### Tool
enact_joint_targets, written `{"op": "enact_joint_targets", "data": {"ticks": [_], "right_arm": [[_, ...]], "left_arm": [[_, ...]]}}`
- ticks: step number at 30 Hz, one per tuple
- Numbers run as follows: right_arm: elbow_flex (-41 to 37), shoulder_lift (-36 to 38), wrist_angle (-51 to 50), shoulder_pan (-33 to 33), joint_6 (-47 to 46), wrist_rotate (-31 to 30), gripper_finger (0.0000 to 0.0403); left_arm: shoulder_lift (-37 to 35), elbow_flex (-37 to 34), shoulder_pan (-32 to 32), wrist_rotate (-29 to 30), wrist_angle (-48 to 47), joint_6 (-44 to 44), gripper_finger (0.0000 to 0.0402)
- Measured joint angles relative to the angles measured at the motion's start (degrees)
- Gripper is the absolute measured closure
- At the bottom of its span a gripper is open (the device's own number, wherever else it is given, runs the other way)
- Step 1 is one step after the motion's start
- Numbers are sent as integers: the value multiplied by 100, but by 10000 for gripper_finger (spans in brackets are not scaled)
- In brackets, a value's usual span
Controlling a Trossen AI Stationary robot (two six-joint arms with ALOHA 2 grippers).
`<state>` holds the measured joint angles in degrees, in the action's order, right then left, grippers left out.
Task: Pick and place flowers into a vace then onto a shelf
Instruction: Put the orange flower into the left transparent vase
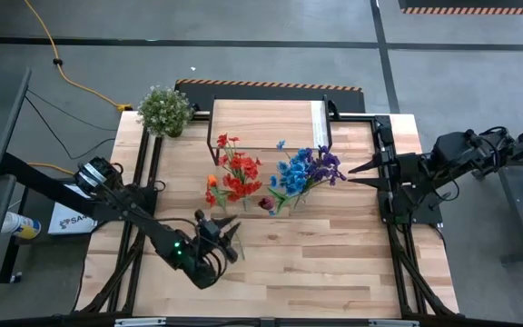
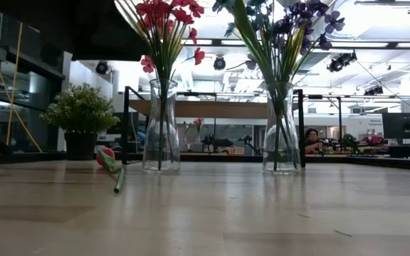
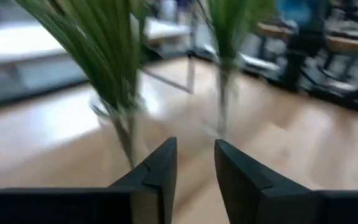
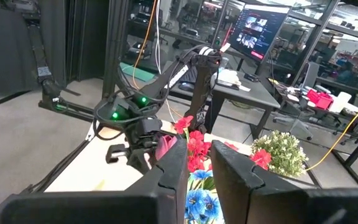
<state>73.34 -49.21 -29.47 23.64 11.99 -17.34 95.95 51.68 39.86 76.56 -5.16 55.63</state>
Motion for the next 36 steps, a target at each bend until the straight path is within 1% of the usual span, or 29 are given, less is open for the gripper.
{"op": "enact_joint_targets", "data": {"ticks": [3, 8, 10, 12, 16, 18, 21, 25, 30, 32, 36], "right_arm": [[0, 0, 9, 0, -11, 0, 339], [0, 2, 61, 0, -11, -2, 340], [0, 2, 107, 2, -11, -2, 340], [0, 2, 174, 2, -6, -2, 339], [-2, 9, 363, 0, 2, 8, 340], [-2, 13, 447, 1, 4, 15, 340], [-2, 13, 483, 2, 4, 17, 339], [-2, 13, 481, 2, 4, 20, 340], [-2, 20, 481, 1, 3, 165, 339], [0, 20, 496, 0, 2, 190, 339], [-2, 20, 535, 0, 4, 190, 340]], "left_arm": [[-166, 6, 84, -896, -313, 606, 279], [-377, 2, 118, -2330, -926, 2143, 313], [-395, 4, 103, -2890, -1032, 2712, 327], [-395, 2, 103, -3304, -1203, 3287, 339], [-395, 2, 105, -3830, -1310, 4530, 360], [-393, 0, 105, -3858, -1316, 4978, 368], [-393, 2, 104, -3678, -1308, 5494, 372], [-393, 1, 103, -3283, -1305, 6059, 354], [-393, 2, 103, -2772, -1304, 6206, 328], [-393, 2, 103, -2674, -1304, 6269, 324], [-393, 2, 101, -2661, -1306, 6544, 321]]}}
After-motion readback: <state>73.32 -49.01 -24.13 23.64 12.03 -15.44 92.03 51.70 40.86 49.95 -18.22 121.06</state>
